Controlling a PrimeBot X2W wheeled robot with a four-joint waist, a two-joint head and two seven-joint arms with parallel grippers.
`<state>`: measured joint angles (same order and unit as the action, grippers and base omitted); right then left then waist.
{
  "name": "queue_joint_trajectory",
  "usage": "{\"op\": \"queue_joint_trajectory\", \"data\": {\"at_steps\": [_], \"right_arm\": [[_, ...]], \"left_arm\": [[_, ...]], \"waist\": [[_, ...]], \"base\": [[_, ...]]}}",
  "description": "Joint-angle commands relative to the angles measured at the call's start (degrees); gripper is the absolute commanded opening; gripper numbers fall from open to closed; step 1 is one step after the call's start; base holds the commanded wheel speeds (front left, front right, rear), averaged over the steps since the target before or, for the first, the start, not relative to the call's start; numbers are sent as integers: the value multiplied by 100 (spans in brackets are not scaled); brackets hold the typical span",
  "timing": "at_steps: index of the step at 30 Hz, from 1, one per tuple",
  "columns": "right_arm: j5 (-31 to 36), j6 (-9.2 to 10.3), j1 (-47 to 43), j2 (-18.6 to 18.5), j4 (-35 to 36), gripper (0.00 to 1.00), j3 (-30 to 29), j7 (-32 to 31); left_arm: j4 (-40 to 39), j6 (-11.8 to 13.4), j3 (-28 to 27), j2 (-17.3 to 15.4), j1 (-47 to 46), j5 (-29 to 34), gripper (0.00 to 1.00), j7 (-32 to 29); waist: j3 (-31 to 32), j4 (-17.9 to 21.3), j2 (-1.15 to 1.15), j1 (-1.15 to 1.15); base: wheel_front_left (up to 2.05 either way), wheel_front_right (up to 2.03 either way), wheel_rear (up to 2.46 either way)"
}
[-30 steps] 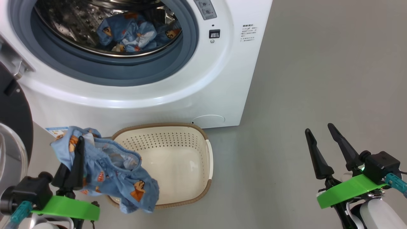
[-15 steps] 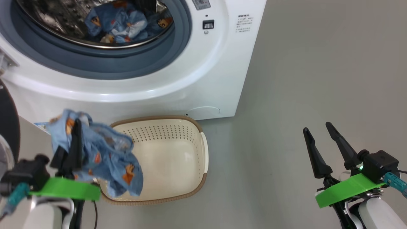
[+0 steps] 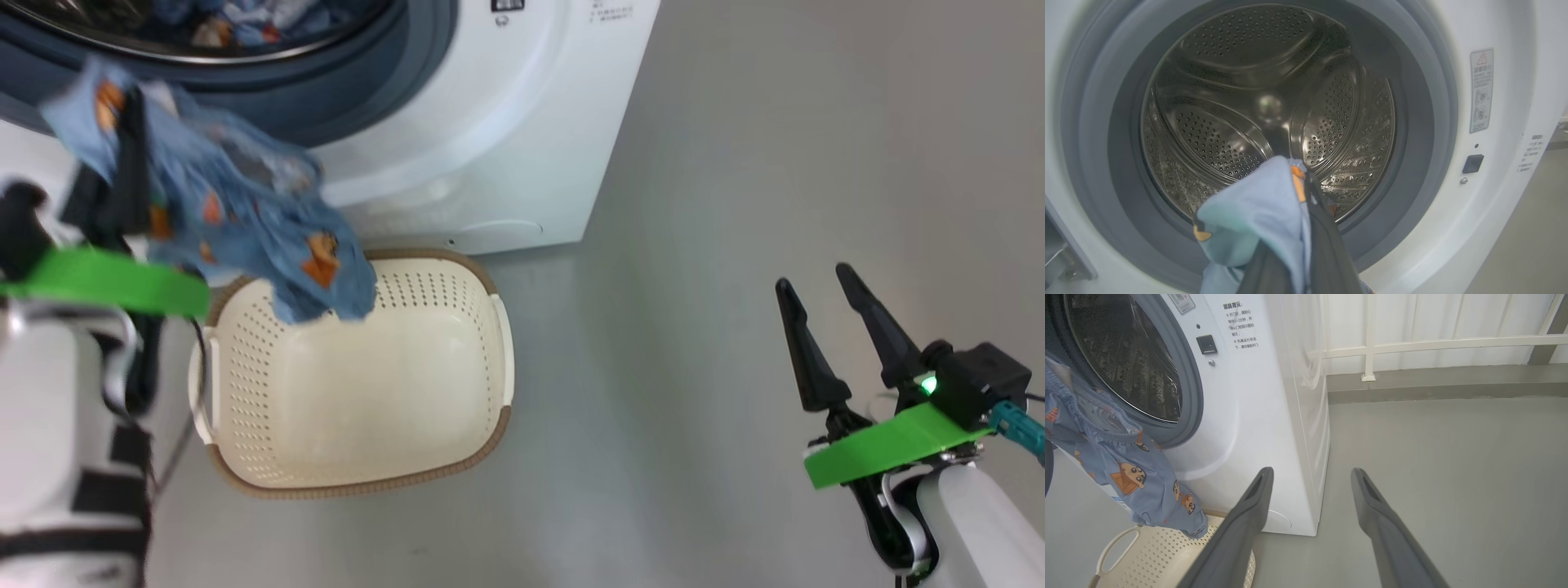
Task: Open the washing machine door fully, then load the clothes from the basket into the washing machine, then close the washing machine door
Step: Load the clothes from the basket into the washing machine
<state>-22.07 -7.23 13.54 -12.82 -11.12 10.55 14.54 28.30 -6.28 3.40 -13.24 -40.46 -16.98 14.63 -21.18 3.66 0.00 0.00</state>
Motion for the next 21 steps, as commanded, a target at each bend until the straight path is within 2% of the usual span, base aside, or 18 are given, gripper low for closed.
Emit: {"op": "queue_joint_trajectory", "data": {"at_steps": [1,7,21], "right_arm": [[24,-25,130,-32,143,97,77,46],[73,-25,349,31,171,98,118,46],[96,-25,700,91,150,96,319,46]], "left_arm": [[73,-43,-125,-324,-403,67,0,24],[997,-86,19,-517,-1412,30,0,14],[2959,-114,292,-590,-3190,-60,0,29]], "waist": [[-247,112,0,0],[-556,238,0,0],[-1113,526,0,0]], "base": [[0,0,0],[0,0,0],[0,0,0]]}}
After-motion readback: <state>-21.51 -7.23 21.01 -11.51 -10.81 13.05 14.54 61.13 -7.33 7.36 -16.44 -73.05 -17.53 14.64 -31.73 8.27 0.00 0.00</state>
